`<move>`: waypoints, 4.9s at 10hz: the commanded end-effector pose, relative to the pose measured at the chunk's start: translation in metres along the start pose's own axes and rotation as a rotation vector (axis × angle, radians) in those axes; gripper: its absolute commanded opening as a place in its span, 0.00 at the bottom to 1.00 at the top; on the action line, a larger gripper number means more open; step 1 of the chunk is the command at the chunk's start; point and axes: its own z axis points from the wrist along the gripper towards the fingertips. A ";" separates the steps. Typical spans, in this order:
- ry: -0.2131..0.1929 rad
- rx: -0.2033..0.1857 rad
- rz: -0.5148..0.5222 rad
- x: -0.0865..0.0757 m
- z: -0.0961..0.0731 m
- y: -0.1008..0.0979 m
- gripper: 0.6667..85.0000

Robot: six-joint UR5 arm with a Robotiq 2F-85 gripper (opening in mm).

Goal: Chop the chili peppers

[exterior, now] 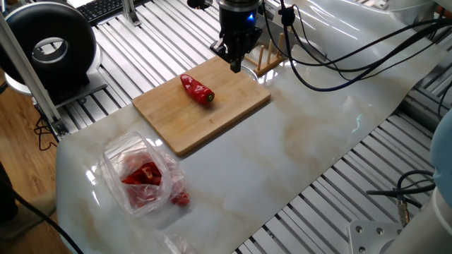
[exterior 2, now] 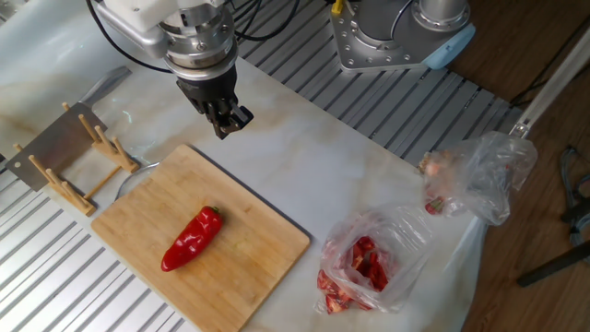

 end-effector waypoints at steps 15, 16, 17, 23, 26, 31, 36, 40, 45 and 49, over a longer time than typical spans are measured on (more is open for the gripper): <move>0.003 -0.010 -0.002 0.002 -0.003 -0.001 0.01; 0.003 -0.010 -0.002 0.002 -0.003 -0.001 0.01; 0.003 -0.010 -0.002 0.002 -0.003 -0.001 0.01; -0.013 -0.038 0.011 -0.002 -0.002 0.008 0.01; -0.016 -0.034 0.028 -0.003 -0.003 0.006 0.01; -0.001 -0.039 0.048 0.001 -0.006 0.014 0.01; -0.009 -0.021 0.023 -0.010 0.010 0.007 0.01; -0.052 0.100 -0.095 -0.023 0.016 -0.031 0.01; -0.086 0.129 -0.122 -0.017 0.005 -0.061 0.01; -0.079 0.123 -0.137 -0.013 0.008 -0.066 0.01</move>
